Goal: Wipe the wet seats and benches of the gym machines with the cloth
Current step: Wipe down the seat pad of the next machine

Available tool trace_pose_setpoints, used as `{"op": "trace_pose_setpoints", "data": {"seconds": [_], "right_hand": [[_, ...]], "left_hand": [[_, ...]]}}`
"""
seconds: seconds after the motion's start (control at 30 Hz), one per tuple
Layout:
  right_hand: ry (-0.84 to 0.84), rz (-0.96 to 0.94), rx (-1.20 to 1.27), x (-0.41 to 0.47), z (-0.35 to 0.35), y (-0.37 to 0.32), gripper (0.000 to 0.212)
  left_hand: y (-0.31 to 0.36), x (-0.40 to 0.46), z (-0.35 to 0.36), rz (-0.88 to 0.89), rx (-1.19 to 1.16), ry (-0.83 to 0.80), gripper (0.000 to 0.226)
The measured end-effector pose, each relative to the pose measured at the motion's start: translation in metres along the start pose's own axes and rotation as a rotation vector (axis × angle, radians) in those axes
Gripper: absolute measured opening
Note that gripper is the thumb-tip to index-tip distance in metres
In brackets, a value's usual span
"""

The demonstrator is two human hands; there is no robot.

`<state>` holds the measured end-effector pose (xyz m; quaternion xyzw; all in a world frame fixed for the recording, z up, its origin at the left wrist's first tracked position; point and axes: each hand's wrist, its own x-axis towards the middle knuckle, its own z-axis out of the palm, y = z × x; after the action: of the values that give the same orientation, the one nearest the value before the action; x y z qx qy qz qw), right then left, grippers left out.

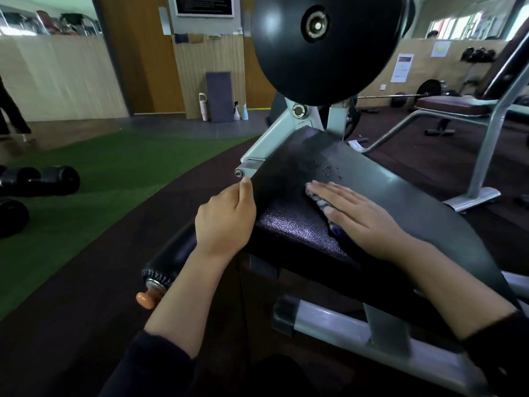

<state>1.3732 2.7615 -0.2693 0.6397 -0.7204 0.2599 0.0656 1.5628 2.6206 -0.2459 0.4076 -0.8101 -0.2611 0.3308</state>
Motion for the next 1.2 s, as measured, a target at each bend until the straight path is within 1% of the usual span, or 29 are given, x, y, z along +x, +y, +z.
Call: {"op": "trace_pose_setpoints", "data": {"seconds": [0.03,0.1,0.13,0.2,0.33,0.4,0.47,0.53,0.63,0.7,0.8,0.87,0.93,1.03,1.1,1.2], "right_hand": [[0.02,0.031,0.002,0.014,0.002,-0.003,0.047],[0.071,0.028,-0.021,0.045,0.009,-0.019,0.049],[0.062,0.013,-0.042,0.058,0.012,-0.031,0.052],[-0.018,-0.006,-0.077,0.071,0.019,-0.051,0.055],[-0.035,-0.18,-0.099,0.042,0.017,-0.063,0.047],[-0.102,-0.283,-0.116,0.025,0.009,-0.051,0.047],[-0.158,-0.334,-0.092,0.017,0.0,-0.031,0.047],[-0.151,-0.324,-0.038,0.019,-0.005,-0.009,0.047],[-0.076,-0.223,0.061,0.029,-0.008,0.013,0.046],[-0.05,-0.183,0.094,0.039,-0.006,0.017,0.044],[-0.004,-0.187,0.071,0.052,0.002,0.018,0.045],[0.048,-0.217,-0.047,0.055,0.007,0.019,0.05],[0.022,-0.242,-0.077,0.055,0.009,0.023,0.054],[-0.057,-0.26,0.03,0.055,0.008,0.025,0.056],[-0.057,-0.282,0.022,0.056,0.008,0.024,0.055],[-0.041,-0.26,0.041,0.058,0.008,0.021,0.057]], "left_hand": [[0.0,0.0,0.0,0.012,0.001,0.004,0.05],[0.002,-0.002,0.0,0.017,-0.013,0.015,0.051],[0.002,-0.002,-0.001,0.014,-0.027,0.021,0.052],[0.005,-0.002,0.0,0.0,-0.047,0.031,0.056],[0.003,-0.002,0.0,-0.03,-0.049,0.023,0.062],[0.001,-0.001,-0.001,-0.022,-0.055,0.012,0.058],[0.001,0.001,0.001,-0.01,-0.01,0.003,0.053],[0.002,0.001,0.002,-0.005,0.054,0.004,0.052],[0.009,0.001,0.0,-0.026,0.131,-0.01,0.047],[0.015,0.003,-0.003,-0.035,0.201,-0.054,0.042],[0.022,0.011,-0.004,-0.119,0.252,-0.137,0.046],[0.029,0.014,-0.002,-0.161,0.286,-0.162,0.048],[0.039,0.015,0.003,-0.181,0.355,-0.163,0.049],[0.049,0.015,0.007,-0.2,0.412,-0.134,0.047],[0.051,0.015,0.008,-0.208,0.43,-0.128,0.047],[0.052,0.012,0.009,-0.218,0.451,-0.105,0.048]]}}
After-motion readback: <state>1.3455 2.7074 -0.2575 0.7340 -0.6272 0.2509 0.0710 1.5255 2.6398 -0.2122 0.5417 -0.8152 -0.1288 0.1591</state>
